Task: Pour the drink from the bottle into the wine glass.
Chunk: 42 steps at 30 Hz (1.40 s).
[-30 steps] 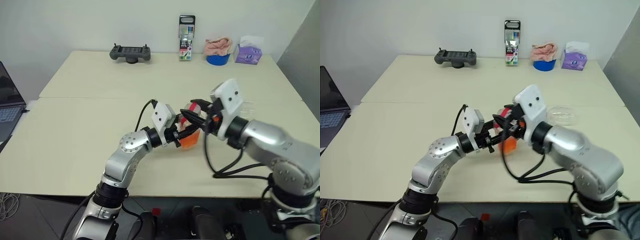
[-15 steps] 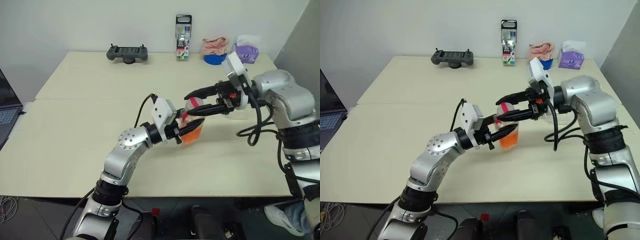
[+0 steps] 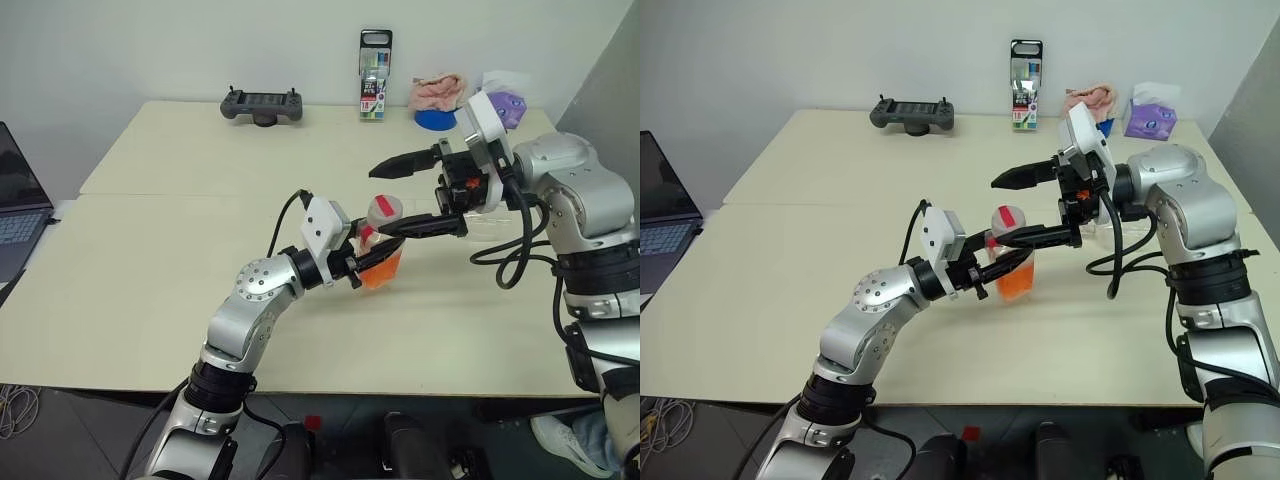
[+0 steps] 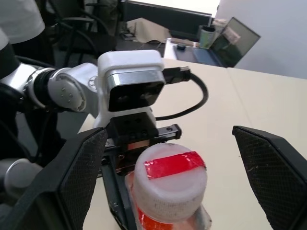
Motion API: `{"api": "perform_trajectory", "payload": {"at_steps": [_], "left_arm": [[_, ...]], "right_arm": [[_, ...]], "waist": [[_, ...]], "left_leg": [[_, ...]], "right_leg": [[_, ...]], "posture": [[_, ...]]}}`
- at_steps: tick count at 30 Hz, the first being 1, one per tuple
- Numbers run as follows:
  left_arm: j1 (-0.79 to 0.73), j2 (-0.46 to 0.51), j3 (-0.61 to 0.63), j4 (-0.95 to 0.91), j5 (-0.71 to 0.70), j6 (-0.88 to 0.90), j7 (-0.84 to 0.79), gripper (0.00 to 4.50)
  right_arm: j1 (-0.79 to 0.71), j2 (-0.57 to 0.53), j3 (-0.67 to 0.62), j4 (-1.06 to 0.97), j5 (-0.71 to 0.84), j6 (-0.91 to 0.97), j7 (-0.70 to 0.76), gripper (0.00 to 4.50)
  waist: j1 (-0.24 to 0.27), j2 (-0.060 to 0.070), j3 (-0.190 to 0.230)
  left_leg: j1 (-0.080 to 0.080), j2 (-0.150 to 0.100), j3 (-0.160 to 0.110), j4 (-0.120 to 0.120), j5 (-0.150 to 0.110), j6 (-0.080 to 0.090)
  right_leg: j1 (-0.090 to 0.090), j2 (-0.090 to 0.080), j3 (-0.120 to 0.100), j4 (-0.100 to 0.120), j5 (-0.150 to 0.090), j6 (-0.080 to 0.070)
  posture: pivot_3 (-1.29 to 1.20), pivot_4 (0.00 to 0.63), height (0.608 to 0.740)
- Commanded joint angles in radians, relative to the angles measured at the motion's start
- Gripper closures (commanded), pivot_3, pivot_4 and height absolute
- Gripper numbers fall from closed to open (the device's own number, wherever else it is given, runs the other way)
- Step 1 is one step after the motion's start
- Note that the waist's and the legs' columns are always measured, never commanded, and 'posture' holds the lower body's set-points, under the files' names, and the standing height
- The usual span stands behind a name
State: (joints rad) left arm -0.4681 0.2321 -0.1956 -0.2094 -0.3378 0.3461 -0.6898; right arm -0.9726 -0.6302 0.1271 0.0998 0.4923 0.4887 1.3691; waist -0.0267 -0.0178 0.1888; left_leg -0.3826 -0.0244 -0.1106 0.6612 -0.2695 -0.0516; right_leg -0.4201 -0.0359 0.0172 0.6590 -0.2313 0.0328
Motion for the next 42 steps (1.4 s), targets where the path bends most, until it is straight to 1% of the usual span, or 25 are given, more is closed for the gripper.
{"api": "perform_trajectory", "payload": {"at_steps": [1, 4, 6, 9, 14, 18, 24, 29, 37, 42], "left_arm": [[-0.03, -0.002, 0.022, -0.008, -0.009, -0.024, -0.004, 2.69], [-0.027, 0.001, 0.022, -0.011, -0.011, -0.023, -0.007, 2.69], [-0.024, 0.002, 0.021, -0.016, -0.014, -0.022, -0.008, 2.69], [-0.023, -0.001, 0.016, -0.015, -0.015, -0.022, -0.01, 2.69], [-0.025, -0.011, 0.008, -0.006, -0.015, -0.022, -0.018, 2.69], [-0.031, -0.015, 0.005, 0.003, -0.011, -0.024, -0.028, 2.69], [-0.032, -0.016, 0.008, 0.007, -0.01, -0.028, -0.034, 2.69], [-0.026, -0.014, 0.009, 0.001, -0.011, -0.027, -0.032, 2.69], [-0.022, -0.009, 0.01, -0.001, -0.01, -0.025, -0.032, 2.69], [-0.022, -0.006, 0.01, -0.002, -0.01, -0.023, -0.033, 2.69]], "right_arm": [[0.063, -0.016, -0.082, -0.157, 0.009, 0.066, -0.154, 0.0], [0.166, -0.029, -0.12, -0.33, 0.045, 0.16, -0.263, 0.0], [0.2, -0.01, -0.131, -0.393, 0.033, 0.206, -0.365, 0.0], [0.241, 0.021, -0.152, -0.489, 0.07, 0.282, -0.472, 0.0], [0.252, 0.069, -0.143, -0.549, 0.054, 0.346, -0.629, 0.0], [0.244, 0.093, -0.11, -0.549, 0.028, 0.35, -0.695, 0.0], [0.239, 0.102, -0.079, -0.525, -0.007, 0.339, -0.737, 0.0], [0.252, 0.084, -0.095, -0.522, -0.003, 0.342, -0.732, 0.0], [0.288, 0.027, -0.158, -0.546, 0.073, 0.355, -0.677, 0.0], [0.312, -0.002, -0.173, -0.567, 0.116, 0.361, -0.653, 0.0]], "waist": [[0.001, 0.0, 0.0], [0.002, 0.0, 0.0], [0.002, 0.0, 0.0], [0.0, 0.0, 0.0], [-0.001, 0.0, 0.0], [-0.001, 0.0, 0.0], [-0.001, 0.0, 0.0], [-0.001, 0.0, 0.0], [-0.001, 0.0, 0.0], [-0.001, 0.0, 0.0]], "left_leg": [[0.0, 0.0, 0.0, 0.0, 0.0, 0.0], [-0.001, 0.0, 0.0, 0.0, 0.0, 0.0], [-0.001, 0.0, 0.0, 0.0, 0.0, 0.0], [0.0, 0.0, 0.001, 0.0, 0.0, 0.0], [0.0, 0.0, 0.001, 0.0, 0.0, 0.0], [0.0, 0.0, 0.001, 0.0, 0.0, 0.0], [0.0, 0.0, 0.001, 0.0, 0.0, 0.0], [0.0, 0.0, 0.001, 0.0, 0.0, 0.0], [0.0, 0.0, 0.001, 0.0, 0.0, 0.0], [0.0, 0.0, 0.001, 0.0, 0.0, 0.0]], "right_leg": [[0.0, 0.0, 0.0, 0.0, 0.0, 0.0], [0.0, 0.0, 0.0, 0.0, 0.0, 0.0], [0.0, 0.0, 0.0, 0.0, 0.0, 0.0], [0.0, 0.0, 0.001, 0.0, 0.0, 0.0], [0.0, 0.001, 0.001, 0.0, 0.0, 0.001], [0.0, 0.001, 0.001, 0.0, 0.0, 0.0], [0.0, 0.001, 0.0, 0.0, 0.0, 0.0], [0.0, 0.001, 0.0, 0.0, 0.0, 0.0], [0.0, 0.001, 0.0, 0.0, 0.0, 0.0], [0.0, 0.001, 0.0, 0.0, 0.0, 0.001]], "posture": [[0.0, 0.15, 0.74], [0.0, 0.15, 0.74], [0.0, 0.15, 0.74], [0.0, 0.15, 0.74], [0.0, 0.15, 0.74], [0.0, 0.15, 0.74], [0.0, 0.15, 0.74], [0.0, 0.15, 0.74], [0.0, 0.15, 0.74], [0.0, 0.15, 0.74]]}}
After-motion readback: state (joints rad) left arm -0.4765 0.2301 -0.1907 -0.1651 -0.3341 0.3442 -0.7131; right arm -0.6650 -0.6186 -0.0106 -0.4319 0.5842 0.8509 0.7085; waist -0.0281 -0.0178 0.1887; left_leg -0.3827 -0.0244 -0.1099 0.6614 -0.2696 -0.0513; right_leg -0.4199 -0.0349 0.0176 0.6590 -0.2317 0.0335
